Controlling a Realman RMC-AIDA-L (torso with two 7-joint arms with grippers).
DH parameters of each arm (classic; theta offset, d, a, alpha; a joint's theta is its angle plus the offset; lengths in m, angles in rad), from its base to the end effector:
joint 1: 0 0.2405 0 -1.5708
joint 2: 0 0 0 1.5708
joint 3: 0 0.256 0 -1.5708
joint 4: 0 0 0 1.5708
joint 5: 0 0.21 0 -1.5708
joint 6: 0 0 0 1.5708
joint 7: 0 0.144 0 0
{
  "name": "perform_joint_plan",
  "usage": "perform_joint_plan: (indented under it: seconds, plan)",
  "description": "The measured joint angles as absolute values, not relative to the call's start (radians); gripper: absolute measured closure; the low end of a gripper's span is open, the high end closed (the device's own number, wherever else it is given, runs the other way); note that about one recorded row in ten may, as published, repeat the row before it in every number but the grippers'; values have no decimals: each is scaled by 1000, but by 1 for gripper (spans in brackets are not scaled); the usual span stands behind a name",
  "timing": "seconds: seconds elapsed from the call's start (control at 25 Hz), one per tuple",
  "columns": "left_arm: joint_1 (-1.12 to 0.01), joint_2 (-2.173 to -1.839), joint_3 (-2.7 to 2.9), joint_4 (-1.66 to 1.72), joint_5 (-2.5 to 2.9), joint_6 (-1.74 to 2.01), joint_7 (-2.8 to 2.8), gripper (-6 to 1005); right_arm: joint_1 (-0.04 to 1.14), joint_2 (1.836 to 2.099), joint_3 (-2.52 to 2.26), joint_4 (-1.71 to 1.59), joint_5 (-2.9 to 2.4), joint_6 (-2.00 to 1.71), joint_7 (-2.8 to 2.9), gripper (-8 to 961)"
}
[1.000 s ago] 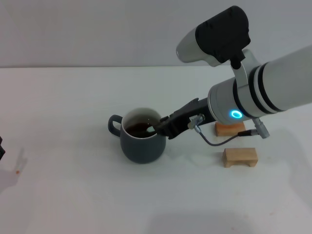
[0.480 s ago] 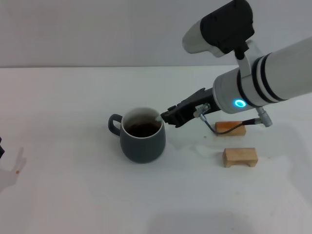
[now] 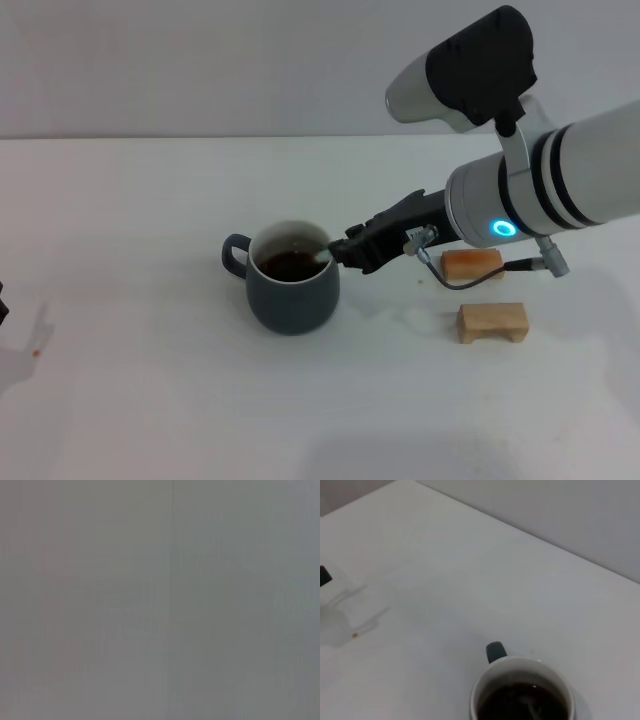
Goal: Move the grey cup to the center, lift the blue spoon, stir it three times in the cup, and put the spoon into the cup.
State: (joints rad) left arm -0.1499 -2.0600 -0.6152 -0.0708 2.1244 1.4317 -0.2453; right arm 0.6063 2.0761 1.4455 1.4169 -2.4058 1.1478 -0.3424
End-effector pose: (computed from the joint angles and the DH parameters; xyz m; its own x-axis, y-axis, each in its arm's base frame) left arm -0.3944 0.2129 0.0111 0.6979 -0.0242 0.7158 0.7154 -0.0248 -0.6983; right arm 0.1000 0.3590 -0.0539 0.8360 -0.5414 -0.0890 -0.5301 -0.7550 -0.3861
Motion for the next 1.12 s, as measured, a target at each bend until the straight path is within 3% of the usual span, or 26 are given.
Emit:
perform_joint_plan:
  seconds: [0.32,0.56,0.84,1.0,1.12]
  plan:
    - [-145,-2059,-615,-74,2125,1438,-245,140,545,2077,1446,1437,-2345,1099,-382,585]
    - [-144,-2060,-615,-72,2127,1439,-246,140,426,2078,1429,1490,-2288,856,-548,497]
    - [-142,-2059,-615,-69,2125,1454,-246,140,180,2078,1248,1464,-2002,165,-1050,497]
    - [-147,-2059,-616,-67,2125,1457,-246,140,143,2075,965,1327,-1981,-470,-1195,499]
    - [-155,-2058,-617,-67,2125,1457,-247,140,165,2077,832,1224,-2050,-719,-1146,498]
